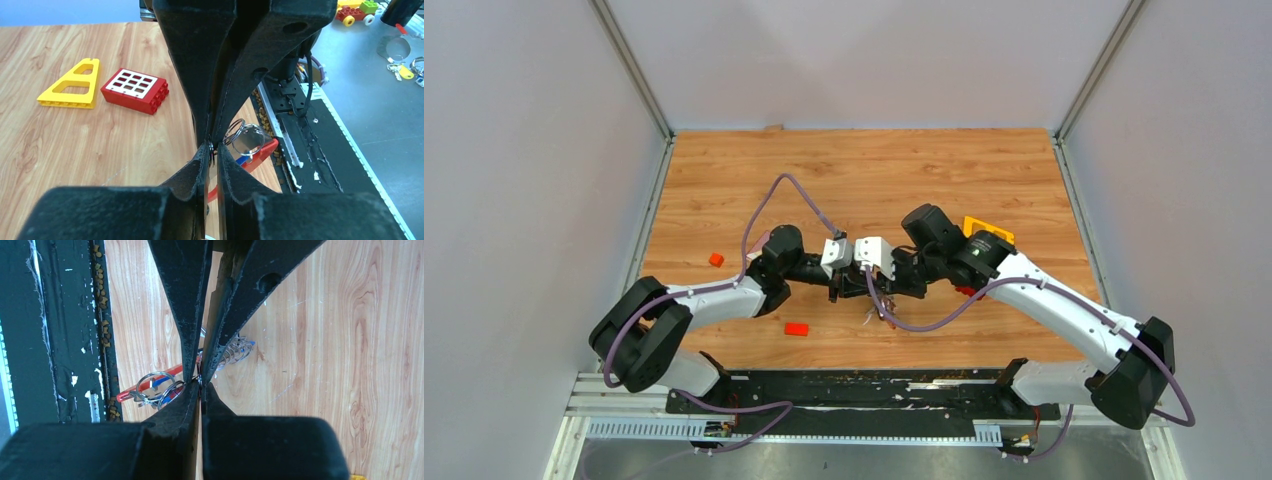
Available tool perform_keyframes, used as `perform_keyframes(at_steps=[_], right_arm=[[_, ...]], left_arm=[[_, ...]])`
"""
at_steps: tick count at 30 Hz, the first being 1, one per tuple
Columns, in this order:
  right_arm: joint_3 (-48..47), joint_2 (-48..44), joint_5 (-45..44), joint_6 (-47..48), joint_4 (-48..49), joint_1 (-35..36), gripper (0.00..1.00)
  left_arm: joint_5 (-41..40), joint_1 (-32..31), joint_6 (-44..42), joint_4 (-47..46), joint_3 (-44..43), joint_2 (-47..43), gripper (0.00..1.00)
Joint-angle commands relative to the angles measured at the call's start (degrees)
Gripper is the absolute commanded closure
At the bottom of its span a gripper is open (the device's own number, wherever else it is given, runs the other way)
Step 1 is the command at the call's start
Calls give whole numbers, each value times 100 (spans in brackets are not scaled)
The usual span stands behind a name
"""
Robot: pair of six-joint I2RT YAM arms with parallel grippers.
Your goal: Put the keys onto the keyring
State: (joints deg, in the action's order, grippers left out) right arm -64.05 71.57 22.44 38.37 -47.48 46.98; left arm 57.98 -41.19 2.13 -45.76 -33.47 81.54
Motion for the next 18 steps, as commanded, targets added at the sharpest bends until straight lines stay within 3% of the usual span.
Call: perform_keyframes(at_steps=[1,12,18], right_arm=[[-22,-227,216,-119,468,-37,100],[-10,-258,383,-124,454,-49,100],[231,-553,728,-206,625,-326,86]], left_arm=[[10,-56,-133,-161,33,-20,86],[-33,-29,12,-237,-2,-23,100],[-33,192,1422,-2959,625,35,100]])
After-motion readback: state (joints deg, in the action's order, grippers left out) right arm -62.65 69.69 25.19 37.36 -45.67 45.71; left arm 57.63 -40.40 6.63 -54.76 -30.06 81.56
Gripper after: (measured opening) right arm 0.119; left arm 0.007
